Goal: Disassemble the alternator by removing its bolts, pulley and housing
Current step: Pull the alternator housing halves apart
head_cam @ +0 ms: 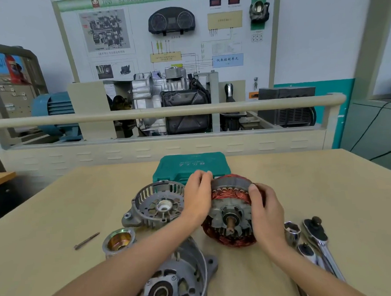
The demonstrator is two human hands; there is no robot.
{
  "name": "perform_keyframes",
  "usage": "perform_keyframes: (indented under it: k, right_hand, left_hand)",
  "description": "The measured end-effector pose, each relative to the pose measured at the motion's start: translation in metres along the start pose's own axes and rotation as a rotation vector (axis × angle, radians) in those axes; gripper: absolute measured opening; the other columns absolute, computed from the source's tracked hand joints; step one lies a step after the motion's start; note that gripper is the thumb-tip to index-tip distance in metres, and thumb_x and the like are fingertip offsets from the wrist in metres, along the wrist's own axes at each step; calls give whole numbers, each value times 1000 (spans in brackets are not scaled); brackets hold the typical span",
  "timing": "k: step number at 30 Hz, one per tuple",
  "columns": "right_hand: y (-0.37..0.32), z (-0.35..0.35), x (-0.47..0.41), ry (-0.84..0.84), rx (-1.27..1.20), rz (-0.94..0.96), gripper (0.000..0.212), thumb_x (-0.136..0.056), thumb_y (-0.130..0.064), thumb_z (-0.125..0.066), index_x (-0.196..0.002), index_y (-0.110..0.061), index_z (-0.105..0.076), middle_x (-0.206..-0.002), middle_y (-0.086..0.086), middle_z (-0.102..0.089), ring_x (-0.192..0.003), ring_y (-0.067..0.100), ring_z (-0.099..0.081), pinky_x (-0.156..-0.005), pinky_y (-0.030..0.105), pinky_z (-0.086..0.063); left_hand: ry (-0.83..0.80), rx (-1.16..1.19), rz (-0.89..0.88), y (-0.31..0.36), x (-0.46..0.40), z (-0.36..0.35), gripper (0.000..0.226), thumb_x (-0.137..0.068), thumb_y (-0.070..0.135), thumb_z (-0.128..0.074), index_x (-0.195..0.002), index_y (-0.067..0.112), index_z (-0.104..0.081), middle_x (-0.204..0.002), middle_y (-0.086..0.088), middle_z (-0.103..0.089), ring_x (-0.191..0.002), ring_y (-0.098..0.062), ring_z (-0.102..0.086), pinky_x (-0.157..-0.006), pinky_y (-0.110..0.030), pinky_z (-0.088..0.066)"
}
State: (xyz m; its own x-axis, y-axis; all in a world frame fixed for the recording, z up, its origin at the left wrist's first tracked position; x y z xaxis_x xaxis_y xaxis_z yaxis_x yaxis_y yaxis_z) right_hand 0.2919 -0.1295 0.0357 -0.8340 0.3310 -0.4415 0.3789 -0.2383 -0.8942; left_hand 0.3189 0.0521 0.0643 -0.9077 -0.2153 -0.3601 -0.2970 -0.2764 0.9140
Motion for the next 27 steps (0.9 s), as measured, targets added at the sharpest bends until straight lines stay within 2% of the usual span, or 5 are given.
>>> perform_keyframes:
  k: [9, 13, 17, 21, 27]
  right_hand:
    - [-20, -11, 14, -47, 37, 134, 35, -80, -46, -44, -104, -20, -50, -101, -6, -54, -99, 12, -49, -88, 25, -38]
    - [-15, -4, 20, -48, 35, 128, 44, -76, -59, -41, -100, -22, -46, -100, -9, -48, -97, 7, -47, -80, 15, -38]
    - [20, 2, 8, 35, -330, -379, 25, -90, -46, -47, -95, -23, -43, -98, -1, -54, -89, 14, -57, -63, 26, -45]
    - [33, -29, 15, -405, -375, -842, 70, -85, -69, -36, -113, -9, -60, -102, 19, -69, -86, 32, -68, -70, 36, -56]
    - [30, -29, 14, -489, -432, -771, 52, -86, -58, -46, -99, -14, -71, -90, 14, -73, -71, 27, -71, -62, 30, -54]
  left_hand:
    - [-536, 105, 718, -40, 12, -23, 50, -88, 60, -49, -98, 15, -67, -90, -8, -75, -79, -20, -71, -72, -27, -55]
    - [-557, 23, 642, -32, 9, -29, 45, -85, 60, -53, -96, 19, -67, -82, -3, -75, -71, -16, -72, -62, -22, -54]
    - [-474, 46, 565, -30, 13, -27, 46, -84, 60, -54, -103, 21, -68, -89, 1, -75, -80, -13, -71, -61, -21, -50]
    - [-378, -16, 464, -23, 13, -24, 52, -83, 59, -53, -113, 18, -64, -101, -2, -72, -92, -18, -67, -79, -29, -52]
    - [-425, 62, 595, -22, 25, -29, 59, -78, 66, -54, -112, 18, -59, -102, -6, -70, -90, -22, -66, -69, -29, -49]
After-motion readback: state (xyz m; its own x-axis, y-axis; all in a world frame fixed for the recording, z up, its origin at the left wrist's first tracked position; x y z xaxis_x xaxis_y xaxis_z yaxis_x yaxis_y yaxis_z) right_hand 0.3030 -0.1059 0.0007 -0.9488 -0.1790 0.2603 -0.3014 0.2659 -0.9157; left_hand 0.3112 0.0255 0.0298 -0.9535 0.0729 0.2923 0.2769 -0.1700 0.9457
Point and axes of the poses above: each hand's wrist, its own x-axis away from the middle knuckle, its own z-axis out of the back of the hand, y = z × x, the point moved 9 cm from there along -x, towards the middle knuckle
